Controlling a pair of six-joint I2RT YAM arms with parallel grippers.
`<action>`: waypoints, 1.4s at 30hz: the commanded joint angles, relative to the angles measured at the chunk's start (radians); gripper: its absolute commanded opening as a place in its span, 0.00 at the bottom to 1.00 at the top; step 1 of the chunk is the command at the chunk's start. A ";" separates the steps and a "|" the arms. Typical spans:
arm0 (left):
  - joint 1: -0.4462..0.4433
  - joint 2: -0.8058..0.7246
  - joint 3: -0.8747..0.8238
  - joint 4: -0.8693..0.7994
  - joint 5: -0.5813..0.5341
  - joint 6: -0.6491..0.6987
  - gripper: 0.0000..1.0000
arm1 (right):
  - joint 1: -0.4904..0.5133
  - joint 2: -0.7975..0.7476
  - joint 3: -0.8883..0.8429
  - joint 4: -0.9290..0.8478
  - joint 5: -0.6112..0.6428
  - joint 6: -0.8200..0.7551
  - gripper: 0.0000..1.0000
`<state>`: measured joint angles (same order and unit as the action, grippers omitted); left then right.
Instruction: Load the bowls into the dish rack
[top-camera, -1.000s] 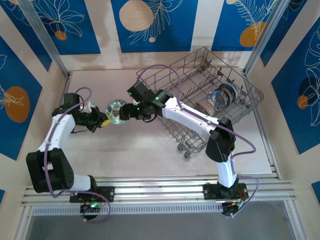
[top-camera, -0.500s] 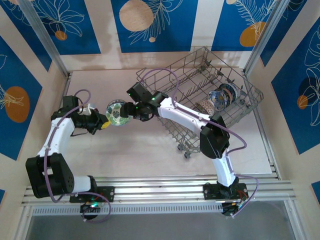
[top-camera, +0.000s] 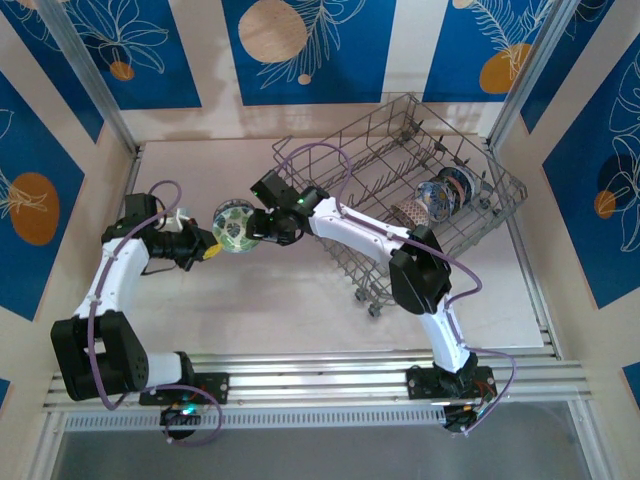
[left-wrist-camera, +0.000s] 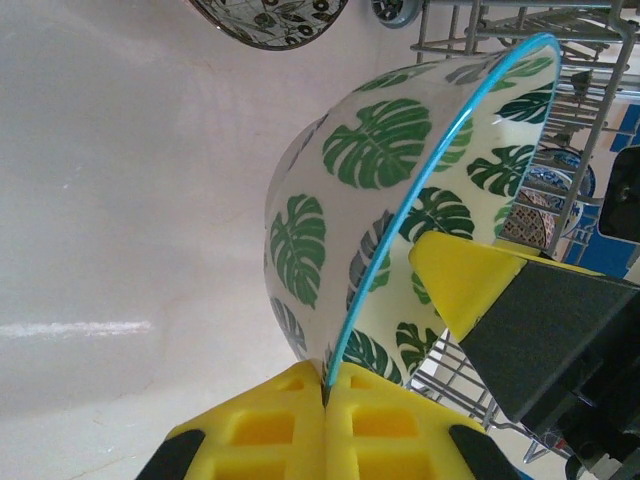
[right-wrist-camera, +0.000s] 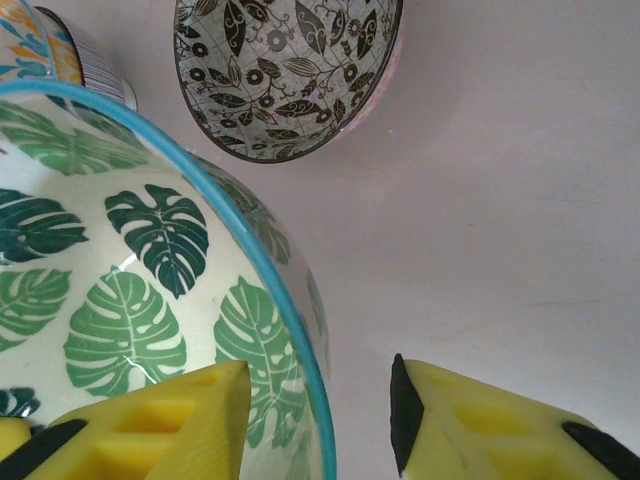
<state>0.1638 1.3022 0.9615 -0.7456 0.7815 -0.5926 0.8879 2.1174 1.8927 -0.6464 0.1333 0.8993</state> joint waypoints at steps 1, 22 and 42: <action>0.012 -0.025 0.005 -0.016 0.032 0.030 0.00 | 0.005 -0.008 0.036 -0.010 0.017 0.000 0.35; 0.012 -0.061 0.005 -0.008 0.033 0.022 0.35 | 0.029 -0.049 0.108 -0.045 0.066 -0.034 0.00; 0.077 -0.120 0.165 0.044 0.027 -0.062 0.71 | 0.048 -0.152 0.242 -0.030 0.341 -0.270 0.00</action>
<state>0.2291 1.1809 1.0927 -0.7254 0.7963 -0.6388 0.9367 2.0254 2.0586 -0.7280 0.3908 0.7052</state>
